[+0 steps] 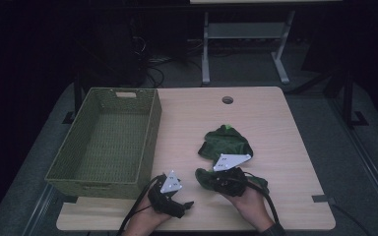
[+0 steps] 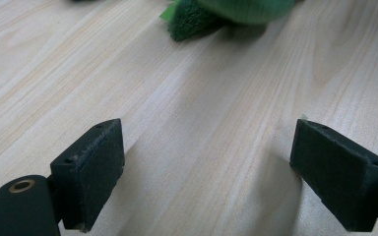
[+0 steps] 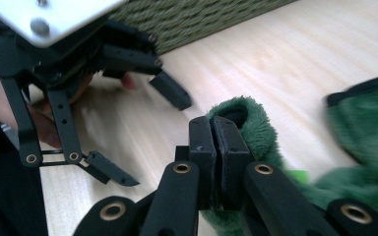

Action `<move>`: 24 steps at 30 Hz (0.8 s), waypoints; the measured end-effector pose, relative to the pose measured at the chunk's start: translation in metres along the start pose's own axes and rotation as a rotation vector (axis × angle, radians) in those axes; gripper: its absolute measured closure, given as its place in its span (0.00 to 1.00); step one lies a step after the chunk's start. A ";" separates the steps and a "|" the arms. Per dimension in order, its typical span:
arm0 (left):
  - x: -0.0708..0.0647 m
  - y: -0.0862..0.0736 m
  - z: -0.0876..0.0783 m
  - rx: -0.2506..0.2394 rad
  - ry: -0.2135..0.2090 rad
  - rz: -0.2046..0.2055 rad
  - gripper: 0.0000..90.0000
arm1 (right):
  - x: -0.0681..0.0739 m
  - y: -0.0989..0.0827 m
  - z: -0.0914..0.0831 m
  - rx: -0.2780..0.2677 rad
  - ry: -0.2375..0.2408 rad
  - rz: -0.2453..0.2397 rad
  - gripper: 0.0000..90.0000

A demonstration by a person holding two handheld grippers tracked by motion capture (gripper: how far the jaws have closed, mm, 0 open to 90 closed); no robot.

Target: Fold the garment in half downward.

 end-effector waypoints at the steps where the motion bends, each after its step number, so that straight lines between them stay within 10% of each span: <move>1: 0.000 0.000 0.000 0.000 0.000 0.000 0.14 | 0.000 0.000 0.000 0.000 0.000 0.000 0.97; 24: 0.000 0.000 0.000 0.003 -0.001 0.004 0.14 | -0.055 -0.030 -0.058 -0.004 -0.176 0.092 0.90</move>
Point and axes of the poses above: each handheld gripper's, and its own axes: z roughly forward along the jaws, y roughly out of its top, x roughly to its left, the point moved 10 cm from there along z, roughly forward along the jaws, and after that the axes turned 8 degrees about -x, right-handed, at the moved point
